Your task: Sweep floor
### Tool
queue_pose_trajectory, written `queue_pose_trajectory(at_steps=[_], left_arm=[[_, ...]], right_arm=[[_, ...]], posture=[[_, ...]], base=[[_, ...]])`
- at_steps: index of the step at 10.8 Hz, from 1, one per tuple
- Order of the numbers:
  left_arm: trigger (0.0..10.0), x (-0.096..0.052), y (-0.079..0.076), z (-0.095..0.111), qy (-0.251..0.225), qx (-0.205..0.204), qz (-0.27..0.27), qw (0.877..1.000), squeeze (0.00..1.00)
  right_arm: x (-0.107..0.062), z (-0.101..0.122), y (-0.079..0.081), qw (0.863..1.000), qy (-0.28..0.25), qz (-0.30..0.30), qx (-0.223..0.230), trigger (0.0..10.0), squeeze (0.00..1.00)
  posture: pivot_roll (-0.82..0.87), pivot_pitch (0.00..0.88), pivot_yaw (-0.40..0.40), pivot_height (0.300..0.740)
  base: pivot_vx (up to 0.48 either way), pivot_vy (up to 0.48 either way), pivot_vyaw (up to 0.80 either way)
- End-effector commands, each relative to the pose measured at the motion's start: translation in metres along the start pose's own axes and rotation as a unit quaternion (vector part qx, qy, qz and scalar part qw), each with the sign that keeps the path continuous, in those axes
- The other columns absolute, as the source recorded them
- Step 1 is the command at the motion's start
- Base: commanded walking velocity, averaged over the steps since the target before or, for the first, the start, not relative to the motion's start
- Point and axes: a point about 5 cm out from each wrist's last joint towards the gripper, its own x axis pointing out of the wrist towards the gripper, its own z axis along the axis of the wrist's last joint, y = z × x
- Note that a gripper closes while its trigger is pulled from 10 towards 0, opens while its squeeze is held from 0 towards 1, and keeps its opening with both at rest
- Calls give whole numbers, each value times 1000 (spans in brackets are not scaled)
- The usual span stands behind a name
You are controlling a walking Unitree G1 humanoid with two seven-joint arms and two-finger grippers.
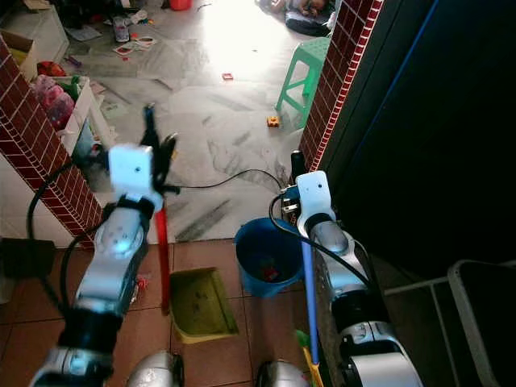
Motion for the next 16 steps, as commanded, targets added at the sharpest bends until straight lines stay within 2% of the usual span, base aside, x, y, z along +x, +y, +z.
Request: queue_pose_trajectory(at_steps=[1,2,4,7,11,14,16], left_arm=[[10000,-1,-5,9,-16,-17,-2,1000,0],[10000,-5,-11,4,2,-27,-11,1000,0],[10000,-5,-16,3,3,-23,-31,999,0],[10000,-6,-16,4,12,-30,-31,999,0],[10000,-6,-15,5,14,-34,-33,999,0],[10000,-4,-16,5,14,-35,-36,999,0],[10000,-3,-17,6,13,-36,-37,999,0]], right_arm=[[3,13,-3,1000,-23,3,11,10000,0],[2,17,3,999,-41,14,31,10000,0],[0,14,4,998,-37,11,40,10000,0],[-1,11,6,998,-34,13,48,10000,0],[-2,11,6,998,-33,15,50,10000,0],[-2,31,1,993,-97,0,64,10000,0],[0,34,1,993,-102,3,61,10000,0]], posture=[[46,58,-104,740],[39,58,-97,740],[42,67,-88,740],[44,73,-80,740],[41,72,-79,740],[42,60,-79,740],[44,51,-80,740]], base=[[0,0,0],[0,0,0],[0,0,0],[0,0,0],[-180,0,0],[-255,0,0],[-257,0,0]])
